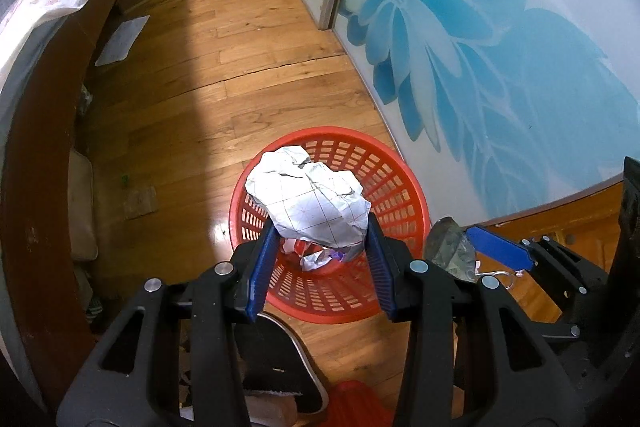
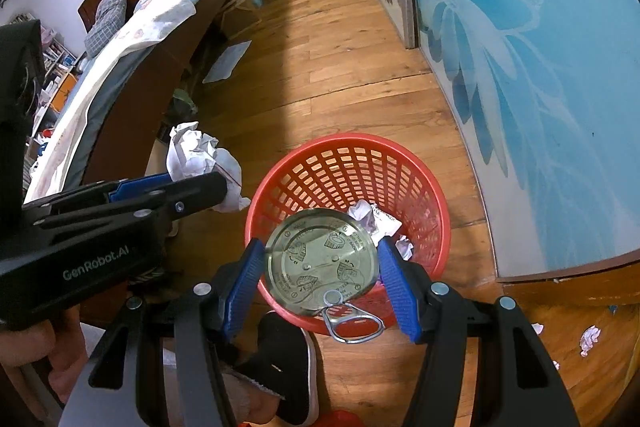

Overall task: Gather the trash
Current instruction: 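Carry the can lid and paper over the red basket and open both tools, then move both open tools back toward the trash on the bed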

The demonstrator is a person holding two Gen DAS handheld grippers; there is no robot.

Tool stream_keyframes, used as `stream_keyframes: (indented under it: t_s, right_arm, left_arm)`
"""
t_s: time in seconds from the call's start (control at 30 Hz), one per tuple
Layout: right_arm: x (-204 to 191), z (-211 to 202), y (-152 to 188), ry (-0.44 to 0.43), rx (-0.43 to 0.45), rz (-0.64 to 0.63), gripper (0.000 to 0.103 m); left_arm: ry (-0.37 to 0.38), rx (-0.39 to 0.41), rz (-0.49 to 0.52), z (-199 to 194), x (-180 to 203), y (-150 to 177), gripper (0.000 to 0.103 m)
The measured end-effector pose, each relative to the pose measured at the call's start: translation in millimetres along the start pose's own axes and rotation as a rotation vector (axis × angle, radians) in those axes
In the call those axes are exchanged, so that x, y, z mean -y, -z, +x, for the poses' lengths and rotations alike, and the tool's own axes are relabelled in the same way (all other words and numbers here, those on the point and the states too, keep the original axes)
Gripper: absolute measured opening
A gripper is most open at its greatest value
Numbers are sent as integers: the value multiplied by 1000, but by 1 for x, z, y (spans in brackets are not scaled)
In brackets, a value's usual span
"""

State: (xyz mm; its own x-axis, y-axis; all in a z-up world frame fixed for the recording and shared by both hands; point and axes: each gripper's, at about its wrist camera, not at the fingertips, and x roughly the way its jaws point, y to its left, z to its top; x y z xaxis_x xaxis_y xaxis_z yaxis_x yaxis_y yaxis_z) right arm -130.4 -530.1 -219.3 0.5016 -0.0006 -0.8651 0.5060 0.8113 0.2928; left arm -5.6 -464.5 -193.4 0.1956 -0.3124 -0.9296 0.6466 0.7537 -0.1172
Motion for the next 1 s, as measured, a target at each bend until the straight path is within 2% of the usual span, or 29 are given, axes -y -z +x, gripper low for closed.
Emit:
stream_keyframes:
  t_s: [0.07, 0.17, 0.3, 0.83, 0.93, 1.0]
  right_arm:
    - [-2, -1, 1, 1, 3, 0, 59]
    - [-1, 1, 0, 8, -6, 6, 60]
    - [1, 1, 1, 14, -2, 21, 78]
    - [-1, -21, -4, 9, 41, 34, 78]
    - [-8, -27, -7, 2, 47, 20, 78]
    - [-15, -33, -11, 1, 59, 2, 78]
  left_arm:
    - [4, 0, -3, -1, 0, 0, 44]
    - [-31, 17, 10, -3, 2, 0, 46]
    - [-47, 31, 1, -5, 2, -1, 53]
    - [-15, 88, -45, -29, -8, -5, 55]
    - [0, 114, -67, -44, -14, -8, 55]
    - [23, 155, -109, -68, -27, -12, 55]
